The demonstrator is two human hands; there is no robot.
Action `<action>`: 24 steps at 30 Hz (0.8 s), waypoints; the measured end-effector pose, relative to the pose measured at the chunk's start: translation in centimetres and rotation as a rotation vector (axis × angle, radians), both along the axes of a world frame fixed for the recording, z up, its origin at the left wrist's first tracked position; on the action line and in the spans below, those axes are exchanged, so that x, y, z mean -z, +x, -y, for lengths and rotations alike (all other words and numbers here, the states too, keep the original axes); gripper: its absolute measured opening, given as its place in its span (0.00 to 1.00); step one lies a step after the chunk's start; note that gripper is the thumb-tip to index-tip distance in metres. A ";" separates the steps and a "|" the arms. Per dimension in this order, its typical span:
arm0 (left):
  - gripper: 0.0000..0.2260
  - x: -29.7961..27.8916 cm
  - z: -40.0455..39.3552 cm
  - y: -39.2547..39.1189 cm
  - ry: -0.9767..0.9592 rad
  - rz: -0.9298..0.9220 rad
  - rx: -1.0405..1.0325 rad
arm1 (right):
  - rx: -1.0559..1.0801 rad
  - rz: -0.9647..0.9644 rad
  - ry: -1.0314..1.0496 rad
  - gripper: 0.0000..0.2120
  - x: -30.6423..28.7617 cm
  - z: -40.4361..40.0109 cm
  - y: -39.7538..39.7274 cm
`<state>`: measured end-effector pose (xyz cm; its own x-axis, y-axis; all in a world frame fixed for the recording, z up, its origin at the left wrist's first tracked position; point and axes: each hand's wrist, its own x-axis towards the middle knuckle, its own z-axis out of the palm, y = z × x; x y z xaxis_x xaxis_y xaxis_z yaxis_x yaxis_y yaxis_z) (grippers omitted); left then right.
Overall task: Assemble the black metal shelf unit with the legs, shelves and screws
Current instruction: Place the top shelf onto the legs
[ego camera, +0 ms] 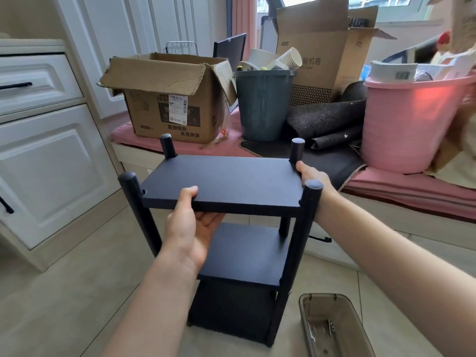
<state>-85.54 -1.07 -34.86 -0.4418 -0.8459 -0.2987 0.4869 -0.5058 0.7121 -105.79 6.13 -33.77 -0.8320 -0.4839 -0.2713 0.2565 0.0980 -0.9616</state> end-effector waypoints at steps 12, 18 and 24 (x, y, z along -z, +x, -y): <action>0.10 1.1 -6.1 -1.9 -0.152 0.134 0.127 | 0.223 0.144 -0.232 0.20 2.5 0.9 6.1; 0.15 0.8 -4.3 -0.1 -0.245 0.198 0.436 | 0.277 0.103 -0.305 0.16 3.6 -0.4 6.7; 0.18 0.9 -4.9 1.1 -0.309 0.225 0.453 | 0.193 0.125 -0.321 0.07 3.6 -2.3 6.7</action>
<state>-84.39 3.80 -35.77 -0.7338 -0.6502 -0.1971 0.0902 -0.3808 0.9202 -99.07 8.38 -37.35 -0.8860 -0.3986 -0.2369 0.3582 -0.2640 -0.8956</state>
